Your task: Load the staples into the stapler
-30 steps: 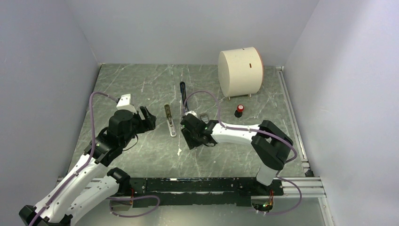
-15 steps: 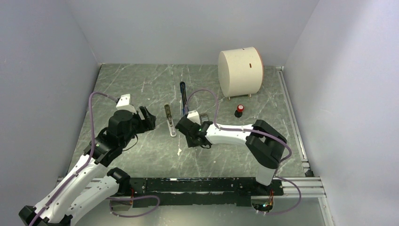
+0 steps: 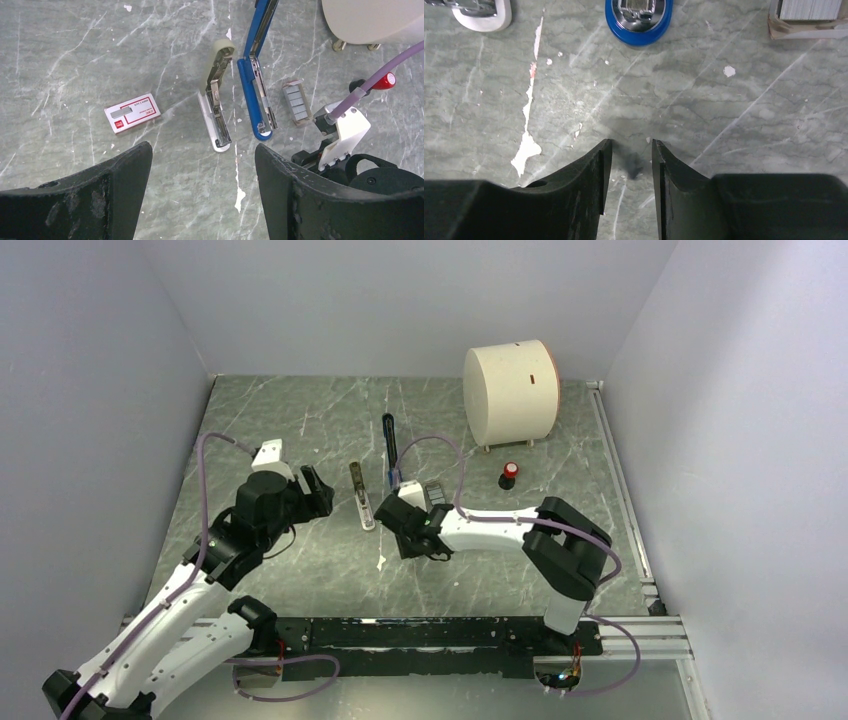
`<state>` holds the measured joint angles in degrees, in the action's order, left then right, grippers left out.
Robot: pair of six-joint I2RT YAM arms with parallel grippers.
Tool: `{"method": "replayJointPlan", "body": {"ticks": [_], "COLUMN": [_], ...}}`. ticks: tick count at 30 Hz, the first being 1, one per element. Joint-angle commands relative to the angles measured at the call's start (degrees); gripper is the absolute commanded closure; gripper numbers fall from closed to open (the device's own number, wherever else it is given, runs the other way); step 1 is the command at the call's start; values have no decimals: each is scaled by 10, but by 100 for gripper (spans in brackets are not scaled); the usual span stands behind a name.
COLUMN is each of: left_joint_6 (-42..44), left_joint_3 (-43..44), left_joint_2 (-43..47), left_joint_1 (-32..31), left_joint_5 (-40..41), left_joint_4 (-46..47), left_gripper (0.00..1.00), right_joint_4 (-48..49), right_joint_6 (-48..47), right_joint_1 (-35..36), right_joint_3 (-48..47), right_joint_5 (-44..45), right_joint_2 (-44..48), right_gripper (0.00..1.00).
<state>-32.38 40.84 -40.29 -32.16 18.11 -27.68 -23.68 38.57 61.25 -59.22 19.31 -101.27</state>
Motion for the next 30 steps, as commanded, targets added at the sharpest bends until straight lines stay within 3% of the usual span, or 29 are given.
{"method": "replayJointPlan", "body": {"ticks": [1,14,20,25,30], "left_joint_6": [-1,-2,-2,-2,-3], "left_joint_3": [-4,-4,-3,-3,-3], "left_joint_2": [0,-3,-2,-2,3], "left_joint_1": [2,2,2,2,2], "left_joint_5": [-10,-8,-6,-8,-8], "left_joint_4": [15,17,15,16,10], "left_gripper": [20,20,20,20,20], "right_joint_4": [-41,-47,-37,-35,-25], "right_joint_6": [12,19,3,-58,-203], "right_joint_1": [5,5,4,3,0], "right_joint_3": [34,20,19,15,9], "right_joint_5": [-10,10,-1,-41,-99], "right_joint_2": [10,21,39,35,44], "right_gripper": [61,57,62,63,60]}}
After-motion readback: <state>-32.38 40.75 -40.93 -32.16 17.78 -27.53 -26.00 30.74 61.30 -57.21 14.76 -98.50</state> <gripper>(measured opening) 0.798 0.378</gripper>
